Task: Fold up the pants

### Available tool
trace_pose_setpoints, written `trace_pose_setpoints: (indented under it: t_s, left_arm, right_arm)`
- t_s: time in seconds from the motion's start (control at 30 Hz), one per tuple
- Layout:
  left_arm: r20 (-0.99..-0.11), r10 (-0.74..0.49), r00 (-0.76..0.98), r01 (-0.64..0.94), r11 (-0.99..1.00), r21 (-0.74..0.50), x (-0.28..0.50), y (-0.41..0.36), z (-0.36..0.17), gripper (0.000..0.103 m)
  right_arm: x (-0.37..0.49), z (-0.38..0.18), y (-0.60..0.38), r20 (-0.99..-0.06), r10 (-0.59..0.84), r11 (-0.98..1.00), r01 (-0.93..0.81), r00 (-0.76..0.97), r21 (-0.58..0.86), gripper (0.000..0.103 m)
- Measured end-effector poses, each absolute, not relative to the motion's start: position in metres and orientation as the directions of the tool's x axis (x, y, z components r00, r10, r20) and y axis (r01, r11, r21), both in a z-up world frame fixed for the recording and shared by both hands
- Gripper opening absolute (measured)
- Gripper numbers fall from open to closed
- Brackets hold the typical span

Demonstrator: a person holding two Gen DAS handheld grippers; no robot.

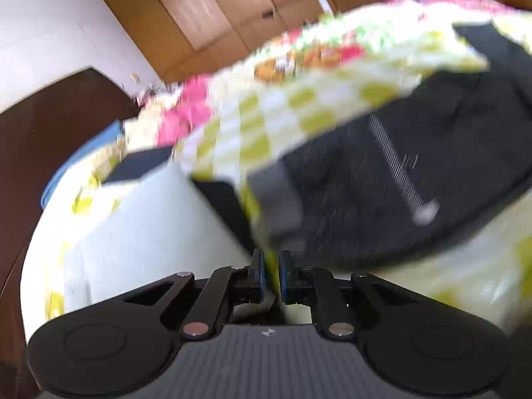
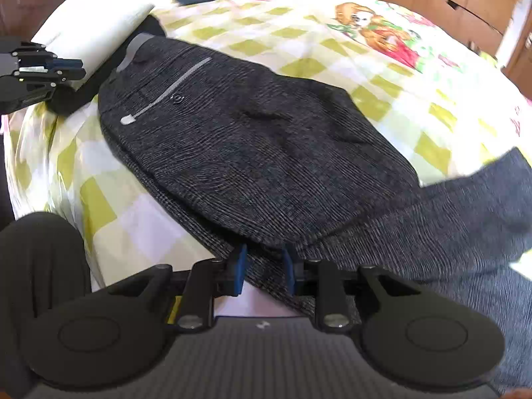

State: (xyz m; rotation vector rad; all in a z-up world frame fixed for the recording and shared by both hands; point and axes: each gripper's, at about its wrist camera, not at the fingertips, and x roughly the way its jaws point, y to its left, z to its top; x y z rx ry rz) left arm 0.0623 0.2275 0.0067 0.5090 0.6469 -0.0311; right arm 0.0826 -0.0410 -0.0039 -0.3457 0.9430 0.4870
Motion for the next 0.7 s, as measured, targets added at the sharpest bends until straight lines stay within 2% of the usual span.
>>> trace_pose_setpoints:
  t_s: [0.1, 0.2, 0.23, 0.33, 0.4, 0.47, 0.53, 0.6, 0.7]
  left_arm:
    - [-0.576, 0.031, 0.817, 0.224, 0.903, 0.367, 0.061, 0.198, 0.011, 0.028]
    - [-0.662, -0.02, 0.75, 0.324, 0.883, 0.34, 0.069, 0.165, -0.016, 0.028]
    - [-0.689, -0.015, 0.725, 0.344, 0.874, 0.343, 0.071, 0.158, -0.026, 0.021]
    - [-0.673, 0.043, 0.738, 0.343, 0.836, 0.429, 0.065, 0.142, -0.03, 0.018]
    - [-0.672, 0.018, 0.741, 0.341, 0.851, 0.399, 0.065, 0.137, -0.015, 0.022]
    - [-0.655, -0.019, 0.756, 0.351, 0.856, 0.38, 0.065, 0.124, 0.003, 0.023]
    - [-0.637, -0.073, 0.767, 0.381, 0.851, 0.362, 0.065, 0.103, 0.015, 0.025]
    - [-0.644, -0.159, 0.748, 0.429, 0.856, 0.288, 0.069, 0.076, 0.021, 0.028]
    - [-0.642, -0.262, 0.721, 0.49, 0.848, 0.205, 0.08, 0.034, 0.02, 0.029]
  right_arm:
    - [0.082, 0.001, -0.058, -0.821, 0.25, 0.876, -0.481, 0.513, -0.034, 0.026]
    - [0.08, 0.008, -0.086, -0.809, 0.25, 0.913, -0.407, 0.532, 0.015, 0.026]
    - [0.081, 0.011, -0.096, -0.806, 0.248, 0.923, -0.384, 0.538, 0.027, 0.026]
    - [0.09, 0.022, -0.128, -0.788, 0.221, 0.948, -0.317, 0.574, 0.035, 0.027]
    - [0.107, 0.03, -0.148, -0.774, 0.189, 0.965, -0.262, 0.605, 0.031, 0.031]
    - [0.132, 0.036, -0.169, -0.764, 0.15, 0.98, -0.194, 0.627, 0.033, 0.043]
    - [0.164, 0.041, -0.189, -0.755, 0.126, 0.99, -0.133, 0.644, 0.052, 0.043]
    - [0.201, 0.043, -0.21, -0.755, 0.094, 0.996, -0.054, 0.649, 0.077, 0.045]
    - [0.264, 0.036, -0.244, -0.757, 0.037, 0.99, 0.077, 0.653, 0.115, 0.052]
